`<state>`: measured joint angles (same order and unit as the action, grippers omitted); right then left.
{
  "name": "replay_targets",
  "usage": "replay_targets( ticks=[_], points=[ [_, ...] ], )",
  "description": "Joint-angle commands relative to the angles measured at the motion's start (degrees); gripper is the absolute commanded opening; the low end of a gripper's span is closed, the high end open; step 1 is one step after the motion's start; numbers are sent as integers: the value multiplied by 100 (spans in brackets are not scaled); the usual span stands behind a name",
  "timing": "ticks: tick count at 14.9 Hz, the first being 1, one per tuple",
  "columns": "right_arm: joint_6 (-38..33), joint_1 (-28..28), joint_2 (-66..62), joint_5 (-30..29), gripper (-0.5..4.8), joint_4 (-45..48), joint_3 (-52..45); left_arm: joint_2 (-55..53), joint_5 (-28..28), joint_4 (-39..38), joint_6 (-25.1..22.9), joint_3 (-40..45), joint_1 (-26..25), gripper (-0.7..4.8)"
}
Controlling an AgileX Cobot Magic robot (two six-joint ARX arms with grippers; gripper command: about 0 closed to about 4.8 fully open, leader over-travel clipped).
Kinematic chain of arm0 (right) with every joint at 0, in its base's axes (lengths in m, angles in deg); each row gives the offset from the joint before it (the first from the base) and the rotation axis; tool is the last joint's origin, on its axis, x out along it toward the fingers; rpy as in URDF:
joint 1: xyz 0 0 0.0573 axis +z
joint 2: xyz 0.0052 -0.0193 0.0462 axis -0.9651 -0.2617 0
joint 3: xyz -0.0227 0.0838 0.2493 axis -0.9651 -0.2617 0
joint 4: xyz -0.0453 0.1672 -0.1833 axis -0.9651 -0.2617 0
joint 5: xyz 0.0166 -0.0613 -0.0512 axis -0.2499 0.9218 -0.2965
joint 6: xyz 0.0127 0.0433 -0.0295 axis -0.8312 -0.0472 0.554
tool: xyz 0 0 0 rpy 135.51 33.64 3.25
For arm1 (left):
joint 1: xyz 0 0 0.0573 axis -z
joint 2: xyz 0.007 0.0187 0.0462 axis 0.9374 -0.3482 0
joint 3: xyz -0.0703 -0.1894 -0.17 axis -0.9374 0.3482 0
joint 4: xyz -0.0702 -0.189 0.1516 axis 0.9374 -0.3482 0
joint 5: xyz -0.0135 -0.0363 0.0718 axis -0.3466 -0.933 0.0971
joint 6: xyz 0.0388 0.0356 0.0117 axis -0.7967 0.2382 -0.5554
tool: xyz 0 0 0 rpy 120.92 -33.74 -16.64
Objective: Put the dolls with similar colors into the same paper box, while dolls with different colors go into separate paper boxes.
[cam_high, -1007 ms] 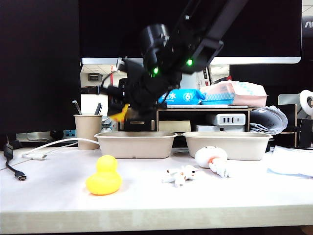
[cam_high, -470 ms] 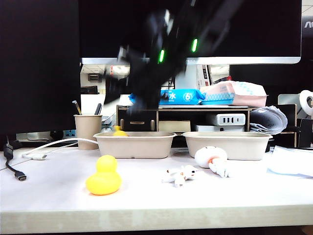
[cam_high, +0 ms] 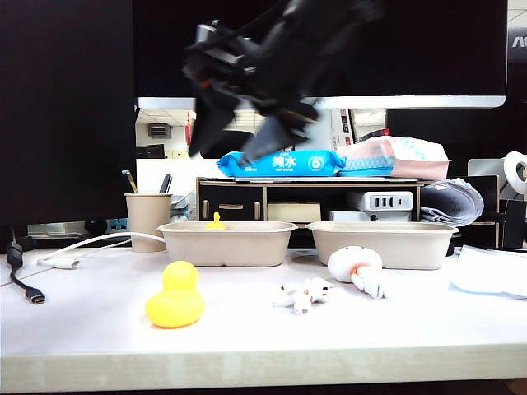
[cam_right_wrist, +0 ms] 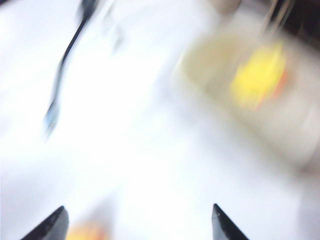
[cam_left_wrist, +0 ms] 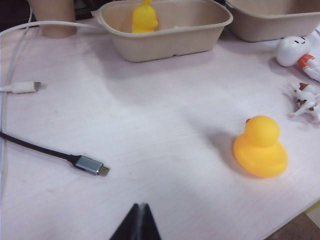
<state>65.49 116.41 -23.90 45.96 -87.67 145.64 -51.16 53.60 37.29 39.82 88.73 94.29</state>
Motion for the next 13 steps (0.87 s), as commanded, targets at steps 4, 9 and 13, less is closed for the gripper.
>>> replay_targets(
  ticks=[4, 9, 13],
  points=[
    [-861, 1440, 2142, 994, 479, 3032, -3762, 35, -17, 37, -22, -4, -11, -5],
    [-901, 2240, 988, 2114, 479, 4811, -3989, 35, -31, 37, -22, -4, -11, -5],
    [-739, 2190, 131, 2662, 479, 6028, -3928, 35, -17, 37, -22, -4, -11, -5]
  ],
)
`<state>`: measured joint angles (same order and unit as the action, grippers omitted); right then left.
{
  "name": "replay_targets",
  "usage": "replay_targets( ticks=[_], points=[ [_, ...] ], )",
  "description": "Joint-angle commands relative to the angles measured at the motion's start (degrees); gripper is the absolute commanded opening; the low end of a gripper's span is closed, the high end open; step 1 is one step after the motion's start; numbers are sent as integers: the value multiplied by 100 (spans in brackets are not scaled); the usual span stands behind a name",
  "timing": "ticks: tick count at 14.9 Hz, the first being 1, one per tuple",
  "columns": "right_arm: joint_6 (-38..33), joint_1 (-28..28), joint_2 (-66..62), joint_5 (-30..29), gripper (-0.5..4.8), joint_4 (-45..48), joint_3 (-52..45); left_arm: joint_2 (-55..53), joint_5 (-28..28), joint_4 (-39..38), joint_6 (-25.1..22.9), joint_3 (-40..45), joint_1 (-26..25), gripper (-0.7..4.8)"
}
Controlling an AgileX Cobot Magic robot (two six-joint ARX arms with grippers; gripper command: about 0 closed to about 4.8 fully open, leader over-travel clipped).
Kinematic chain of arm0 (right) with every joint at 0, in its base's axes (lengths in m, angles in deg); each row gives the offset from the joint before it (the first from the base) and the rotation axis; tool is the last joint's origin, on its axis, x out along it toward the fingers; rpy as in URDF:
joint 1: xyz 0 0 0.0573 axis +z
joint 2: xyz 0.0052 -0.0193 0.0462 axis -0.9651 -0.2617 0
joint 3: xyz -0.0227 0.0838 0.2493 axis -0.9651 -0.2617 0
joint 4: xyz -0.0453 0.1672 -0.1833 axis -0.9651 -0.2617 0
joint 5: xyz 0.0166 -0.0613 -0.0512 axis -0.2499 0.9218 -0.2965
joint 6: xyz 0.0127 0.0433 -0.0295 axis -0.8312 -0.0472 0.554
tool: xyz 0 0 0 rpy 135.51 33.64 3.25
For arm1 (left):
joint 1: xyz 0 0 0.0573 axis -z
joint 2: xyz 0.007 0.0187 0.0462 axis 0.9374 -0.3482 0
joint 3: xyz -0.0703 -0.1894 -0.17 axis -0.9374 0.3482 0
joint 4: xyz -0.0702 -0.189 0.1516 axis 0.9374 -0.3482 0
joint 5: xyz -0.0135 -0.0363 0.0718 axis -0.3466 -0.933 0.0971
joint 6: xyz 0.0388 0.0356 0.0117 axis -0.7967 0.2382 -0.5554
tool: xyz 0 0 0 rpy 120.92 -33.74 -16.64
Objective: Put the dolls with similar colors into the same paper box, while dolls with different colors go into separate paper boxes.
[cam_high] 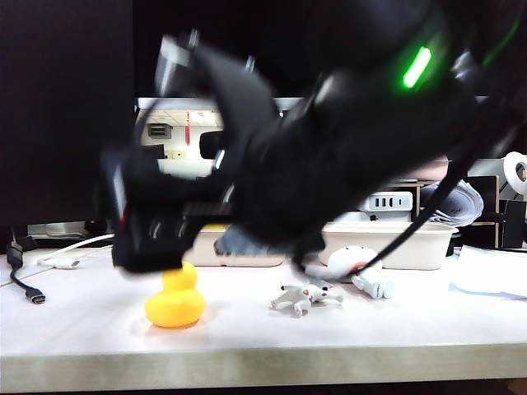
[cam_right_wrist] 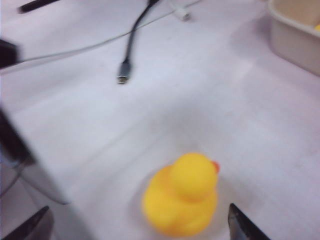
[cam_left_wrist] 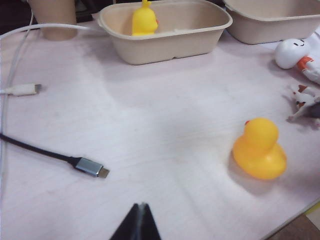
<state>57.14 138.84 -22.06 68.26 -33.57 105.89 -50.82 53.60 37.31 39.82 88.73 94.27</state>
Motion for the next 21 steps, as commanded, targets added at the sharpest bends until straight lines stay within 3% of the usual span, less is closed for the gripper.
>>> replay_targets(
  ticks=[1, 14, 17, 19, 21],
  points=[
    [74, -101, -61, 387, 479, 579, 48, 0, -17, 35, -22, -4, -9, -5],
    [-343, -7, -199, 87, 479, 234, 42, 0, -17, 33, -22, -4, -9, -5],
    [-341, 90, -501, 116, 479, 448, 55, 0, -15, 35, -22, -4, -9, -5],
    [-334, 44, -516, 433, 479, 485, 61, 0, -17, 37, -22, -4, -9, -5],
    [-343, -20, -549, 245, 479, 439, 87, -2, -17, 35, -22, -4, -9, -5]
  ],
)
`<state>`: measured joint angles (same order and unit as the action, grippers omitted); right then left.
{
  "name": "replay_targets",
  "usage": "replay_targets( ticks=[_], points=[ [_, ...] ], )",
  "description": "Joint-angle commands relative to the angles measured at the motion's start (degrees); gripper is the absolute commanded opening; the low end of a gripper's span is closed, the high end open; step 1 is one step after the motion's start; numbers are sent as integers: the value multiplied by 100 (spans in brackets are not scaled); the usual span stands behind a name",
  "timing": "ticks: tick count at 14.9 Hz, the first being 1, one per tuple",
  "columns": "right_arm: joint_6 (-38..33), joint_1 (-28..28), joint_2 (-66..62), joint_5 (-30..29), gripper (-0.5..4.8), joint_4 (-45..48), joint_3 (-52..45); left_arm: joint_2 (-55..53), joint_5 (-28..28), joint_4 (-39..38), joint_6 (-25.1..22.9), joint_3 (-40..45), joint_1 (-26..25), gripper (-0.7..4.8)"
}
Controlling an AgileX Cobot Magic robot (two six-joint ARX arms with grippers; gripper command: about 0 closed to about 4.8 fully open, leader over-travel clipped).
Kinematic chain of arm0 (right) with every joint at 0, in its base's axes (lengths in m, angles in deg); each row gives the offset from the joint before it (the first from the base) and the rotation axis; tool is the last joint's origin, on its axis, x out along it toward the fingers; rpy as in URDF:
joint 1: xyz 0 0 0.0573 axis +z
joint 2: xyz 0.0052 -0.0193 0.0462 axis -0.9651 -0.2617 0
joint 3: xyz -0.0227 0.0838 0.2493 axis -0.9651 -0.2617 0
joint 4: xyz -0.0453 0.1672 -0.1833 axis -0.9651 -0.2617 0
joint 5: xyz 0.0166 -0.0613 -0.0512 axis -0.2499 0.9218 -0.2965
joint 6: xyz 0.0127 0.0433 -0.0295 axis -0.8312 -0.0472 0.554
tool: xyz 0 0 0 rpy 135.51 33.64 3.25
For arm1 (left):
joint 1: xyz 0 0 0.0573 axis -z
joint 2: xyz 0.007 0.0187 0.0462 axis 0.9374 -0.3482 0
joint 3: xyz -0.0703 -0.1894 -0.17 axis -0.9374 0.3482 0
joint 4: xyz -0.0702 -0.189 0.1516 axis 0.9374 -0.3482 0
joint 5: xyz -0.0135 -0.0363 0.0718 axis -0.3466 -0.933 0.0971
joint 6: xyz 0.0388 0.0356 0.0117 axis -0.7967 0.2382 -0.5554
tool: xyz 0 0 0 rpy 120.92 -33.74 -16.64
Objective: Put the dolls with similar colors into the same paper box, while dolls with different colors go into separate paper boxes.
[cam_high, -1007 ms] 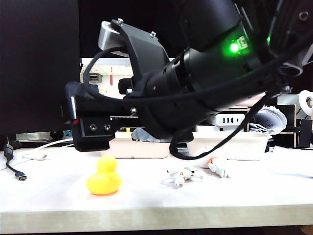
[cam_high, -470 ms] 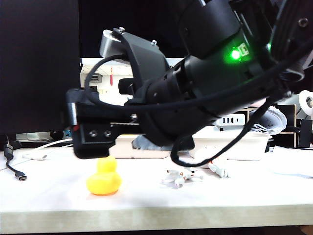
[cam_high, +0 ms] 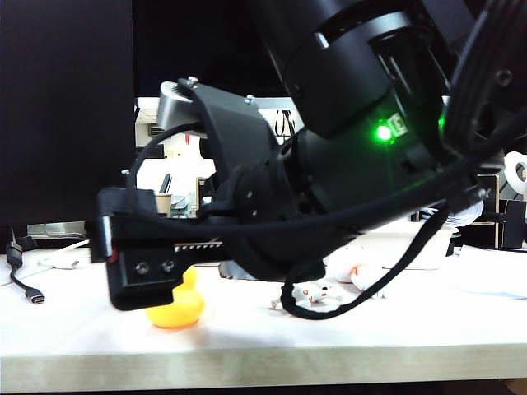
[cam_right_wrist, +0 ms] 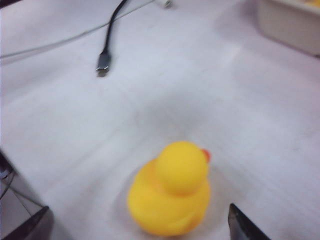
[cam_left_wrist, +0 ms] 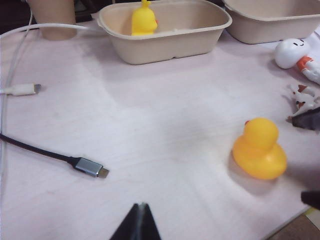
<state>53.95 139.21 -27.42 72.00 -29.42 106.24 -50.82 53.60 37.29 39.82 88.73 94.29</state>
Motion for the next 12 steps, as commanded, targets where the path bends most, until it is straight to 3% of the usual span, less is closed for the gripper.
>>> replay_targets(
  ticks=[1, 8, 12],
  points=[
    [-26, -98, -13, -245, 479, -48, 94, 0, -17, 37, -22, -4, -11, -5],
    [-4, -195, -302, -393, 479, -1410, 874, 0, -17, 37, -22, -4, -11, -5],
    [-68, -415, -334, -518, 479, -1545, 874, 0, -17, 37, -22, -4, -11, -5]
  ],
)
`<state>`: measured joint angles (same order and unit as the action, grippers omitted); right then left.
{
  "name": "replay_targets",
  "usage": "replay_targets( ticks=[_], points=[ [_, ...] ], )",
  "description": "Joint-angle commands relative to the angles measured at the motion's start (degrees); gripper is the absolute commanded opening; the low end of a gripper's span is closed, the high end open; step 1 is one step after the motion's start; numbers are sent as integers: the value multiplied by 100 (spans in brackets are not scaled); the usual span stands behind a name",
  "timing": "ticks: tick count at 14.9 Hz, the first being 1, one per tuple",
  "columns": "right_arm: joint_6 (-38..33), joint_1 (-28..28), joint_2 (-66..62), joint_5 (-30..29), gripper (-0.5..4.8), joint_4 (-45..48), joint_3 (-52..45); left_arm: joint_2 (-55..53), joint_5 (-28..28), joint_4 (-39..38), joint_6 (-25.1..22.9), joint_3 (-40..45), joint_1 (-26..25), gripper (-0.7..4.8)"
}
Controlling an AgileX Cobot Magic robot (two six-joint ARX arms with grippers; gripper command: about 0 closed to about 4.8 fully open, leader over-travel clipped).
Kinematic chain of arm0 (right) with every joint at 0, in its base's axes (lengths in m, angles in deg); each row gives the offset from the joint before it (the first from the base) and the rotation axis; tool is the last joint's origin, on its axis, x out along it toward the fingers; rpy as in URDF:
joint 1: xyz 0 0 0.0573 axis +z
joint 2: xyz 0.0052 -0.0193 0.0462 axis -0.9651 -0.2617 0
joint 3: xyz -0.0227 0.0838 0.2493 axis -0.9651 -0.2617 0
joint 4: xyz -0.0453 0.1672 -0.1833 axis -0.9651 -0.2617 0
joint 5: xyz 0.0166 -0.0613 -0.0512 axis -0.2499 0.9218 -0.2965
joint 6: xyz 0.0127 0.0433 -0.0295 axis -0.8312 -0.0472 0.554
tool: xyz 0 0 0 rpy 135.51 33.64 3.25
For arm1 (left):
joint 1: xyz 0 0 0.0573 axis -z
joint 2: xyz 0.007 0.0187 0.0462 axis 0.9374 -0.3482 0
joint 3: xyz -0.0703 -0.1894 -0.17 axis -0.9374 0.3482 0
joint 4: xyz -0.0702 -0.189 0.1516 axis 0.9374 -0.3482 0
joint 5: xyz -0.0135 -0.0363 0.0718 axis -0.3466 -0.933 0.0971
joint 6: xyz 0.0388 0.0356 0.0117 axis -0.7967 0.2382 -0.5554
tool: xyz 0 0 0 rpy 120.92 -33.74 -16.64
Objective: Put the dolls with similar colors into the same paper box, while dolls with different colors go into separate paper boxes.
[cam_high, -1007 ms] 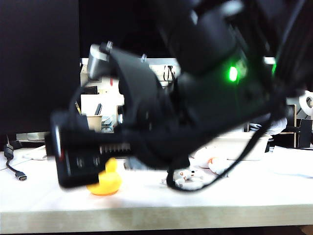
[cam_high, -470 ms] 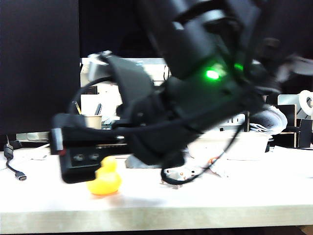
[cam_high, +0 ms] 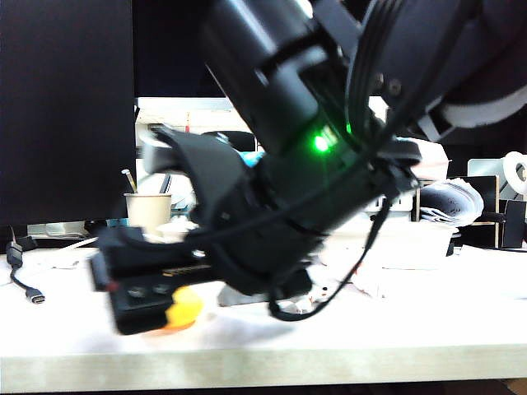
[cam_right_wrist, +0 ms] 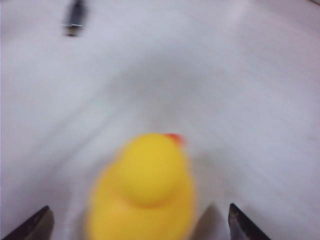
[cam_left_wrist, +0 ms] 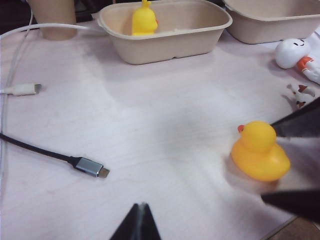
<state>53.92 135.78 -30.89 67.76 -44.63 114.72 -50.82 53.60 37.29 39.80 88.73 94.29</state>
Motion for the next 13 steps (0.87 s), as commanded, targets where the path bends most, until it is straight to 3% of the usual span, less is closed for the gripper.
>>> replay_targets(
  ticks=[1, 9, 11, 13],
  points=[
    [-72, -94, 13, -136, 479, -37, 26, 0, -17, 37, -20, -4, -11, -5],
    [-74, -229, -232, -424, 479, -103, 210, -2, -17, 37, -20, -4, -11, -5],
    [-42, -260, -350, -608, 412, -136, 367, -2, -15, 37, -20, -4, -11, -5],
    [-22, -267, -385, -560, 384, -332, 411, -2, -15, 37, -20, -4, -11, -5]
  ],
)
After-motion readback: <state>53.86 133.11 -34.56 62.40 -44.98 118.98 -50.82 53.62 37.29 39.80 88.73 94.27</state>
